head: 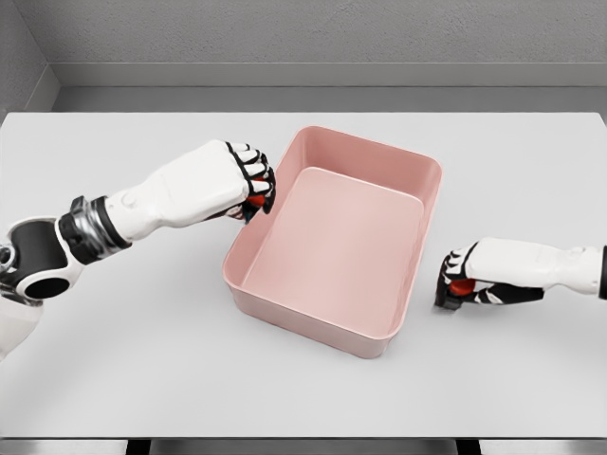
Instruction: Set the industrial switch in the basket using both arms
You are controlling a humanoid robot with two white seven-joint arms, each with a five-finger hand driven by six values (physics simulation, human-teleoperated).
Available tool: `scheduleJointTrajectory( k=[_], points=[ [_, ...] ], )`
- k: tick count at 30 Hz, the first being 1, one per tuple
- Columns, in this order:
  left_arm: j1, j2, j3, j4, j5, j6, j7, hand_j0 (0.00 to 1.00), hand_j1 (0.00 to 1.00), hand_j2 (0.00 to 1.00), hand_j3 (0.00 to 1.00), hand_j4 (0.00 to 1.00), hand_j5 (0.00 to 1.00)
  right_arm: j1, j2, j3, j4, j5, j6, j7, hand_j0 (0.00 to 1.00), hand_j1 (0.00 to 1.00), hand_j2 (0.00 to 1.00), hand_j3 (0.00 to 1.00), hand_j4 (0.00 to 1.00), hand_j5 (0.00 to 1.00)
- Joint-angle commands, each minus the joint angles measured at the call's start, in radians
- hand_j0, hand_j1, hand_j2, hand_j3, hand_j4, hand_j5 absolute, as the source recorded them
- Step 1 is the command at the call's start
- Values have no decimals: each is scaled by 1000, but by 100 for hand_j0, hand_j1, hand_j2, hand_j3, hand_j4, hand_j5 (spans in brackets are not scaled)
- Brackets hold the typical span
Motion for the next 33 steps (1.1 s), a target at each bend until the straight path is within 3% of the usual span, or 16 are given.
scheduleJointTrajectory(
  k=[1,10,13,17,22,23,25,28,32,33],
  points=[
    [-2,-22,-8,2,-1,1,-14,28,28,28,28,28,28,0,-4,-15,4,-9,2,0,48,48,48,48,48,48],
    [-35,-116,-59,32,-30,1,-37,28,28,28,28,28,28,0,-37,-78,12,-6,2,20,48,48,48,48,48,48],
    [-37,-159,-71,69,-41,1,-33,28,28,28,28,28,28,0,-63,-95,12,-6,2,20,47,47,47,47,47,47],
    [-97,-222,-134,177,-42,1,-36,28,28,28,28,28,28,-37,-77,-121,6,-6,2,20,47,47,47,47,47,47],
    [-98,-248,-168,204,-44,1,-34,28,28,28,28,28,28,-63,-77,-121,3,-6,2,19,46,46,46,46,46,46],
    [-98,-246,-169,203,-42,1,-31,34,34,34,34,34,34,-64,-77,-121,1,-6,2,19,46,46,46,46,46,46],
    [-101,-246,-168,192,-36,1,-27,60,60,60,60,60,60,-72,-77,-121,0,-6,2,19,45,45,45,45,45,45],
    [-106,-240,-166,186,-30,1,-25,71,71,71,71,71,71,-81,-77,-121,-3,-6,2,19,45,45,45,45,45,45],
    [-103,-234,-162,175,-25,1,-25,71,71,71,71,71,71,-101,-77,-122,-6,-7,2,19,45,45,45,45,45,45],
    [-101,-231,-162,169,-24,1,-27,78,78,78,78,78,78,-101,-77,-121,-6,-7,2,19,45,45,45,45,45,45]
  ],
)
